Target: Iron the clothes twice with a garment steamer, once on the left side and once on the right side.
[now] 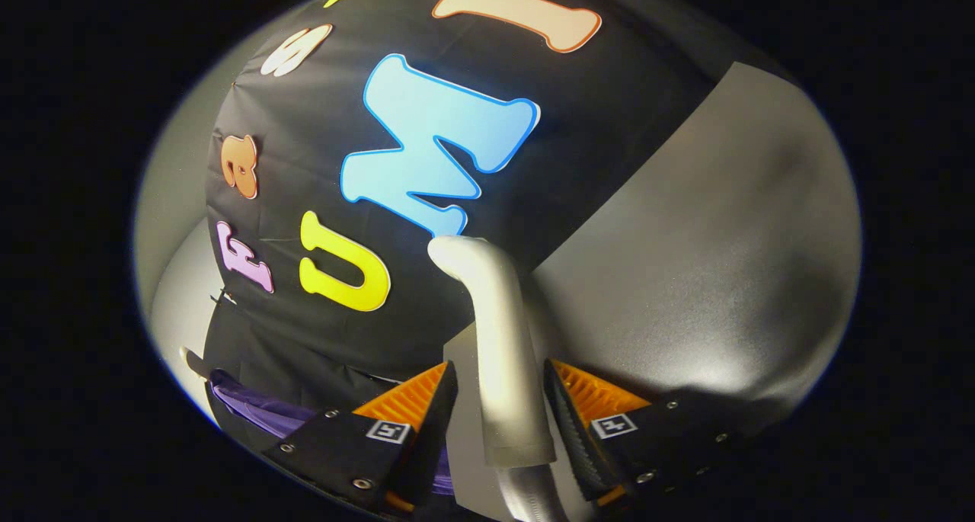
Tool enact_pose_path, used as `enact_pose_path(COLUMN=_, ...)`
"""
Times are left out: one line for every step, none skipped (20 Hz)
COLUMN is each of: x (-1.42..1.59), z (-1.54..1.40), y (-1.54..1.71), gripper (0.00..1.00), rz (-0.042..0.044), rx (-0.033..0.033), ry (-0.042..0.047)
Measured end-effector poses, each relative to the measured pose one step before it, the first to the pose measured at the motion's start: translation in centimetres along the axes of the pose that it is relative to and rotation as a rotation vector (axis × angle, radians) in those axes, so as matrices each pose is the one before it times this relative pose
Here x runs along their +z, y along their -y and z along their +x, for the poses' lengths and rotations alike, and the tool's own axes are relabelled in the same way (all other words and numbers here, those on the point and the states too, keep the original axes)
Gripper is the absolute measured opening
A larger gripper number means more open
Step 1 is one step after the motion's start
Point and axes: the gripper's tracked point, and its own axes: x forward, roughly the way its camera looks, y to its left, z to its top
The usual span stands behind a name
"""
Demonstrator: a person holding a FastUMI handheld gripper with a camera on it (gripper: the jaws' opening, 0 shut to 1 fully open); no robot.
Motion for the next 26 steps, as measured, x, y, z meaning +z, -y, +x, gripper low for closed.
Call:
enact_pose_path(x=0.042, z=-0.155, y=0.316, gripper=0.61, rz=0.01631, rx=-0.00869, ry=-0.00729)
enact_pose_path(x=-0.012, z=0.213, y=-0.085, gripper=0.53, rz=0.04190, rx=0.01036, ry=-0.01587)
enact_pose_path(x=-0.267, z=-0.459, y=-0.273, gripper=0.44, rz=0.03360, rx=0.01421, ry=-0.00964)
enact_pose_path(x=0.262, z=-0.200, y=-0.092, gripper=0.42, rz=0.02328, rx=0.00587, ry=0.00336)
enact_pose_path(x=0.033, z=-0.037, y=0.015, gripper=0.40, rz=0.01669, rx=0.00046, ry=0.00380)
enact_pose_path(x=0.067, z=-0.234, y=-0.005, gripper=0.40, rz=0.01604, rx=0.00216, ry=-0.00031)
enact_pose_path(x=-0.137, z=-0.224, y=-0.085, gripper=0.39, rz=0.00946, rx=0.00187, ry=-0.00420)
enact_pose_path(x=0.029, z=-0.302, y=0.066, gripper=0.38, rz=0.00214, rx=0.00044, ry=0.00449)
enact_pose_path(x=0.110, z=-0.309, y=-0.070, gripper=0.36, rz=-0.00589, rx=-0.00493, ry=0.01189)
enact_pose_path(x=0.195, z=-0.269, y=0.062, gripper=0.35, rz=-0.01423, rx=-0.01029, ry=0.01420)
enact_pose_path(x=-0.235, z=-0.009, y=-0.174, gripper=0.34, rz=-0.01677, rx=-0.00870, ry=0.01008)
enact_pose_path(x=-0.184, z=-0.259, y=-0.231, gripper=0.34, rz=-0.01840, rx=-0.00753, ry=0.01098)
enact_pose_path(x=-0.384, z=-0.519, y=-0.279, gripper=0.34, rz=-0.02056, rx=-0.00498, ry=0.01169)
enact_pose_path(x=-0.265, z=-0.361, y=-0.468, gripper=0.34, rz=-0.01619, rx=0.00185, ry=0.00685)
enact_pose_path(x=-0.498, z=-0.472, y=-0.519, gripper=0.34, rz=-0.01374, rx=0.00738, ry=0.00259)
enact_pose_path(x=-0.442, z=-0.250, y=-0.405, gripper=0.34, rz=-0.00942, rx=0.00768, ry=-0.00124)
enact_pose_path(x=-0.534, z=-0.307, y=-0.442, gripper=0.34, rz=-0.01106, rx=0.00327, ry=0.00104)
enact_pose_path(x=-0.402, z=-0.175, y=-0.312, gripper=0.34, rz=-0.01046, rx=-0.00125, ry=0.00415)
enact_pose_path(x=-0.588, z=-0.226, y=-0.255, gripper=0.33, rz=-0.01235, rx=-0.00189, ry=0.00538)
enact_pose_path(x=-0.388, z=-0.357, y=-0.254, gripper=0.34, rz=-0.00731, rx=-0.00141, ry=0.00959)
enact_pose_path(x=-0.581, z=-0.560, y=-0.229, gripper=0.34, rz=-0.00055, rx=-0.00620, ry=0.01242)
enact_pose_path(x=-0.349, z=-0.565, y=-0.165, gripper=0.34, rz=-0.00192, rx=-0.01072, ry=0.01847)
enact_pose_path(x=-0.603, z=-0.651, y=-0.427, gripper=0.34, rz=-0.00821, rx=-0.00809, ry=0.01729)
enact_pose_path(x=-0.483, z=-0.676, y=-0.479, gripper=0.34, rz=-0.00906, rx=-0.00594, ry=0.01809)
enact_pose_path(x=-0.745, z=-0.960, y=-0.617, gripper=0.34, rz=-0.00571, rx=-0.00439, ry=0.02089)
enact_pose_path(x=-0.535, z=-0.967, y=-0.770, gripper=0.34, rz=-0.00365, rx=-0.00199, ry=0.02201)
